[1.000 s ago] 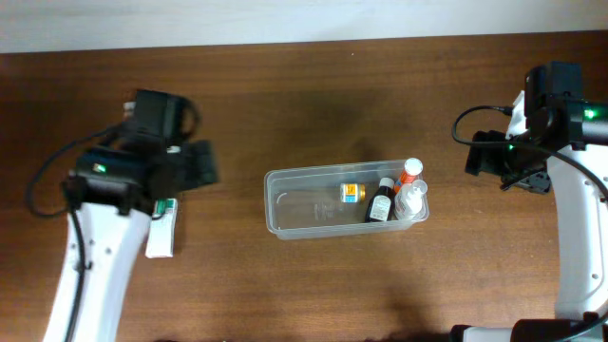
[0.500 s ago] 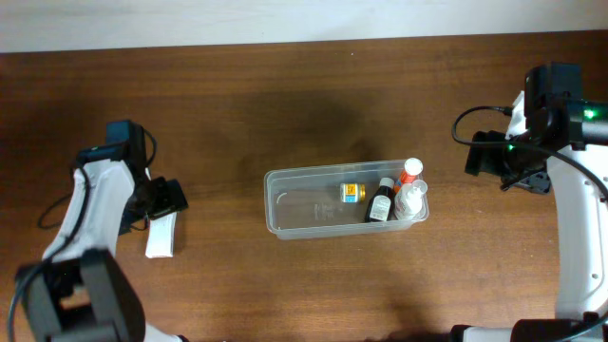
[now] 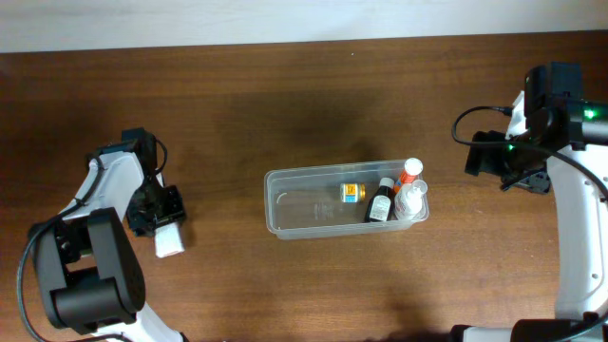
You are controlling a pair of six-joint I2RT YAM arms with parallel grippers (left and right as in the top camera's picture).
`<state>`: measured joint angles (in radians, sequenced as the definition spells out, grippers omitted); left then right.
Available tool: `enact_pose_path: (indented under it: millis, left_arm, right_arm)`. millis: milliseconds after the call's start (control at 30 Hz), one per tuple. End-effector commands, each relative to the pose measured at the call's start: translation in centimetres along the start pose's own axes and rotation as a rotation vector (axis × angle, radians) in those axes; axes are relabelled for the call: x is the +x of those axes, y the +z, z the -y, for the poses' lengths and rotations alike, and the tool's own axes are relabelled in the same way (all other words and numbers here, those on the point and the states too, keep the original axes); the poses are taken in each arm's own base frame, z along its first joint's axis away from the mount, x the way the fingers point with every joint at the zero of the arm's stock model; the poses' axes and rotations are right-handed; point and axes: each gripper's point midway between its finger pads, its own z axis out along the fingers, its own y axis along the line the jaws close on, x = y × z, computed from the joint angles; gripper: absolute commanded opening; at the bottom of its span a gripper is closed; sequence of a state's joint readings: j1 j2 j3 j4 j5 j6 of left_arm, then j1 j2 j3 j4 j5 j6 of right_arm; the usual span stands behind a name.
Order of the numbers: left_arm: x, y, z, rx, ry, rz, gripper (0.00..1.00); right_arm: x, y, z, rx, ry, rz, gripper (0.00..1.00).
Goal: Pack container
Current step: 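Grasp the white-green Panadol box with the left gripper, then lay the Panadol box flat inside the container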
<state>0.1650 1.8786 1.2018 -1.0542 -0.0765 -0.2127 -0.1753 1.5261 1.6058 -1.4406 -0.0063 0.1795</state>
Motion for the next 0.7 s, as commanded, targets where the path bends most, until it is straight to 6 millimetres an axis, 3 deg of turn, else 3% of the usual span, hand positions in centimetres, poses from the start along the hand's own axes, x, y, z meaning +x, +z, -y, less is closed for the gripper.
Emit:
enact_pose_path:
  millis: [0,200,333,500,667]
  left_arm:
    - [0.5,0.4,0.1,0.005,0.009,-0.026,0.40]
    - [0.6,0.1,0.2,0.013,0.005,-0.027,0.34]
    - [0.1,-2.3,1.4,0.079,0.012,0.021,0.33]
    - [-0.8,-9.0,4.7,0.165,0.100,0.224,0.33]
    - [1.2,-16.4,10.8,0.225,0.386,0.480,0.33]
  right_arm:
    - [0.1,0.3,-0.1,-0.007,-0.006,-0.012,0.83]
    - [0.1,0.3,-0.1,-0.006,-0.006,-0.014,0.83]
    - [0.1,0.3,-0.1,-0.007,-0.006,-0.014,0.83]
    - [0.1,0.3,-0.1,-0.006,-0.006,-0.014,0.82]
    - [0.1,0.3,-0.1,-0.007,-0.006,-0.013,0.83]
